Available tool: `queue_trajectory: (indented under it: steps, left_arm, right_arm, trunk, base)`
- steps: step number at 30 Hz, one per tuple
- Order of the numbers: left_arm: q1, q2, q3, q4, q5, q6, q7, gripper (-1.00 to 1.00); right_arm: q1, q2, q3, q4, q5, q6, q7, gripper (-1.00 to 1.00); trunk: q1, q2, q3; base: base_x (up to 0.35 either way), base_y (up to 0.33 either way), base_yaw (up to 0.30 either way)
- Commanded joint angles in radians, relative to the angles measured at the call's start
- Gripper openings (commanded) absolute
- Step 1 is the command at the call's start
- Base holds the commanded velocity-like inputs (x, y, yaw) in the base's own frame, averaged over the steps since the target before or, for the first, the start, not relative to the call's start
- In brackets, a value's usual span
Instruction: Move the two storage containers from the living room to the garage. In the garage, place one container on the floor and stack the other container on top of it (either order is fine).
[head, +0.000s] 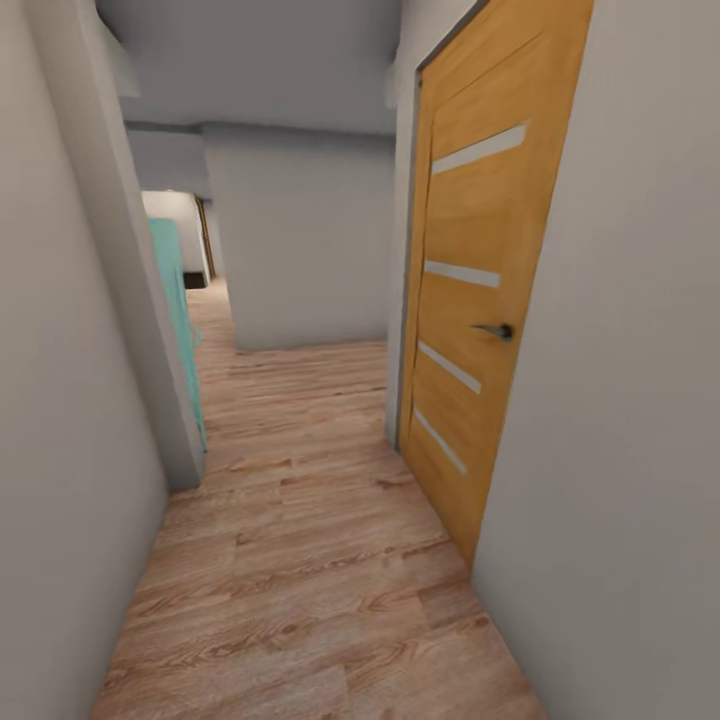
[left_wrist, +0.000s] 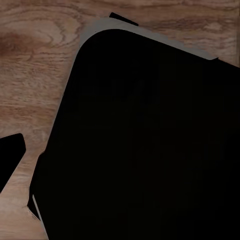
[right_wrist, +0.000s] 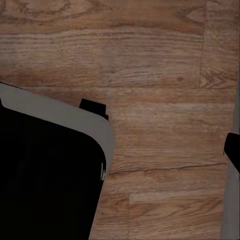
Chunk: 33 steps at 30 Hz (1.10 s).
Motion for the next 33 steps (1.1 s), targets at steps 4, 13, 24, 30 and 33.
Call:
queue_trajectory:
  steps: [4,13,24,30,33]
  left_arm:
    - [0.000,0.000,0.002,0.000,0.003,-0.002,0.001,1.00]
    - [0.000,0.000,0.002,0.000,0.002,-0.001,0.001,1.00]
    - [0.000,0.000,0.002,0.000,0.002,-0.001,0.001,1.00]
    - [0.000,0.000,0.000,0.000,0.000,0.001,0.001,1.00]
    - [0.000,0.001,0.000,0.000,0.000,0.003,0.001,1.00]
  right_arm:
    - [-0.001,0.000,0.008,0.003,-0.002,-0.005,-0.003,1.00]
    - [-0.001,0.000,0.008,0.003,-0.003,-0.005,-0.003,1.00]
    - [-0.001,0.000,0.006,0.003,-0.004,-0.005,-0.003,1.00]
    - [-0.001,0.000,0.007,0.003,-0.001,-0.005,-0.002,1.00]
    - [-0.001,0.000,0.008,0.003,0.004,-0.005,-0.002,1.00]
  trunk:
    - [0.001,0.000,-0.001]
    - [0.001,0.000,-0.001]
    - [0.001,0.000,-0.001]
    - [0.001,0.000,-0.001]
    - [0.001,0.000,-0.001]
  base:
    - [0.322,0.000,0.287]
    - [0.322,0.000,0.287]
    - [0.323,0.000,0.236]
    - [0.323,0.000,0.033]
    - [0.324,0.000,0.003]
